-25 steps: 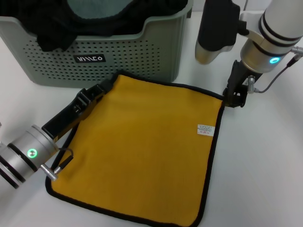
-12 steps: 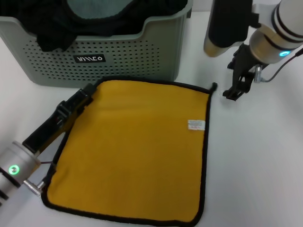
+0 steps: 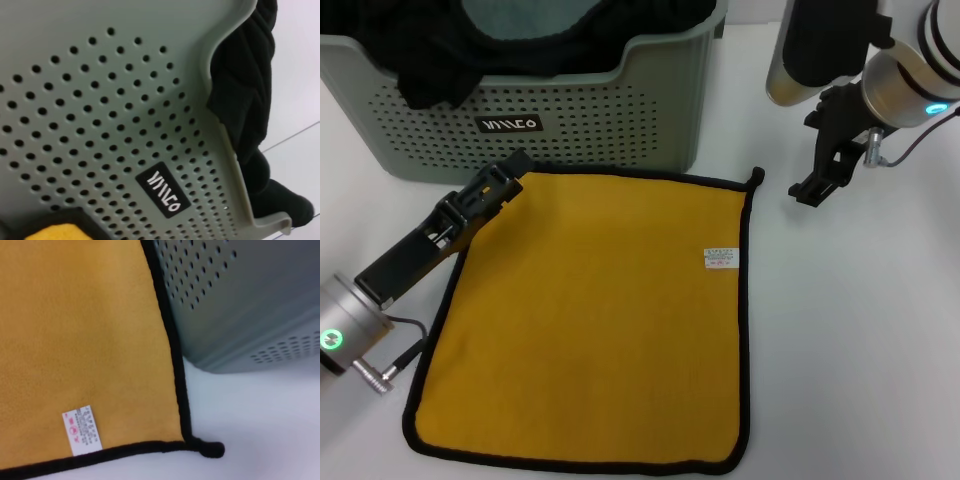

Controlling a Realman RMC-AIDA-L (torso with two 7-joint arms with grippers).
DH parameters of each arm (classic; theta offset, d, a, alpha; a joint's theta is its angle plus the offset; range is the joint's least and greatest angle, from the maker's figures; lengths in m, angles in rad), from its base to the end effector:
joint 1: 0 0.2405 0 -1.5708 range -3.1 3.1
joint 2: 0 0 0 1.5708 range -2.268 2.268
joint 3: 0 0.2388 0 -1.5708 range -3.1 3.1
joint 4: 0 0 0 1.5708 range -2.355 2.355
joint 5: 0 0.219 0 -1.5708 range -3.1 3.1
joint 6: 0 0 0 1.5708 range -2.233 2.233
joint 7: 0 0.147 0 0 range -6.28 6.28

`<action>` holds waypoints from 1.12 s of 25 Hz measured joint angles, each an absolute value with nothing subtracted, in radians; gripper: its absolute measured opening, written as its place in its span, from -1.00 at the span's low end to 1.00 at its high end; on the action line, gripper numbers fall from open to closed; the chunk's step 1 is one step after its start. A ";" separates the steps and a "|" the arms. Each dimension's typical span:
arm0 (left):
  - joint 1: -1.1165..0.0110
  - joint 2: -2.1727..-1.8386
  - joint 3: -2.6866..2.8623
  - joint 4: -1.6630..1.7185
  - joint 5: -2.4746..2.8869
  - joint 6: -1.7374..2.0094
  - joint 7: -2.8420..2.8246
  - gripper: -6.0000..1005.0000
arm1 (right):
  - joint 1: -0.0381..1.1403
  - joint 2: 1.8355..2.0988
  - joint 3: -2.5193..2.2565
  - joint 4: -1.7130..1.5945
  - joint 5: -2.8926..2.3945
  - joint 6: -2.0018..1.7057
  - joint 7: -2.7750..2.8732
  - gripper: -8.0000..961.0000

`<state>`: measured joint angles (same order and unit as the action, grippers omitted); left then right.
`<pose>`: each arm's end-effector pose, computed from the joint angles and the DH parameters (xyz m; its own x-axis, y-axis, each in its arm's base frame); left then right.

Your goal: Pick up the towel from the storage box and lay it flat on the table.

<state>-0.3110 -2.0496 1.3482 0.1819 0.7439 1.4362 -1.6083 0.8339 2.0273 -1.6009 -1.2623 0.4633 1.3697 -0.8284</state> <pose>-0.3050 0.2731 -0.0250 -0.1591 0.5648 0.8097 0.8617 -0.3208 0.3931 0.0980 0.3989 -0.0152 0.8765 -0.1493 0.4576 0.0628 -0.9071 -0.4162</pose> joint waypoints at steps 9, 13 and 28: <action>-0.234 -2.033 1.316 0.233 0.775 1.624 -1.402 0.78 | 0.675 2.027 -1.432 -1.418 0.758 1.355 -1.019 0.85; -0.229 -2.009 1.317 0.269 0.894 1.710 -1.209 0.78 | 0.531 2.019 -1.295 -1.435 1.135 1.415 -1.249 0.85; -0.337 -1.994 1.312 0.373 1.251 1.838 -1.011 0.78 | 0.394 1.998 -1.285 -1.307 1.633 1.811 -1.627 0.85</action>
<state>-0.3373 -1.9941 1.3121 0.3734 1.2514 1.8384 -1.0107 0.3939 1.9981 -1.2846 -1.3068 1.6330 1.8109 -1.6270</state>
